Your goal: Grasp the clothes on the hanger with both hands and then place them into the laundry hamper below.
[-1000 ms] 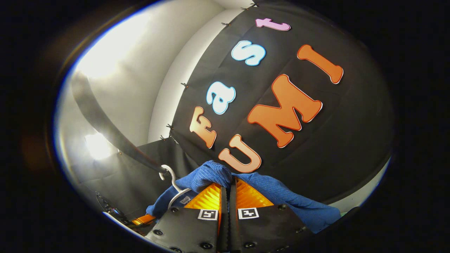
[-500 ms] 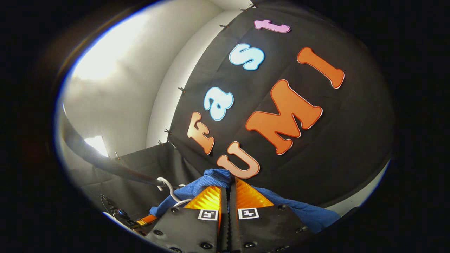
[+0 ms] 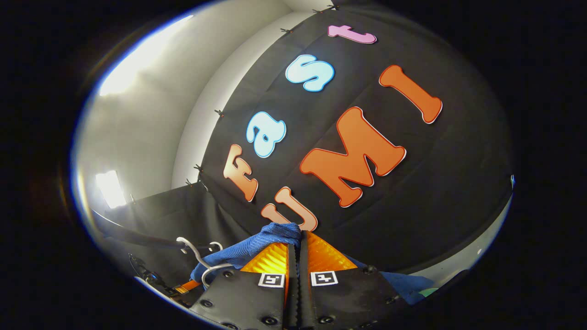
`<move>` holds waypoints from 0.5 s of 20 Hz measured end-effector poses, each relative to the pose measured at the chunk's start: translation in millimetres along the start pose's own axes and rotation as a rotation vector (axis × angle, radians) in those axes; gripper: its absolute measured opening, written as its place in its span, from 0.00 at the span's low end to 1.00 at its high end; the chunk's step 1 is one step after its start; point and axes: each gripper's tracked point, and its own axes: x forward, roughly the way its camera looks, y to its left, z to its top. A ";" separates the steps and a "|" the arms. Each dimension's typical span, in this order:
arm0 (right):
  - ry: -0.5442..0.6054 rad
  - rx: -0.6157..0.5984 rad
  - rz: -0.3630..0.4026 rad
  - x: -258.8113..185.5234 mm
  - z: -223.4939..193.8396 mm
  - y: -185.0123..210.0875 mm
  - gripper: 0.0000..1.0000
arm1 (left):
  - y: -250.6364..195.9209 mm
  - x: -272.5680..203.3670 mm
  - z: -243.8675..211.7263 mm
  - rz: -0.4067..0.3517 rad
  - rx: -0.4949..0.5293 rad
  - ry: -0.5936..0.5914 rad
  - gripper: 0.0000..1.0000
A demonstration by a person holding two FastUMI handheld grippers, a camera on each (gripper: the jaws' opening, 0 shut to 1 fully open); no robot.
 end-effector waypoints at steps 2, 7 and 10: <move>-0.007 -0.009 -0.026 3.1 3.2 -5.3 0.07 | -2.2 8.9 -10.3 -0.015 -0.018 0.023 0.00; -0.011 0.018 -0.131 14.9 -3.9 -39.0 0.07 | -4.5 24.8 -38.7 -0.040 -0.060 0.073 0.00; -0.018 0.033 -0.150 16.8 -8.8 -44.7 0.07 | -7.6 26.4 -46.5 -0.053 -0.088 0.072 0.00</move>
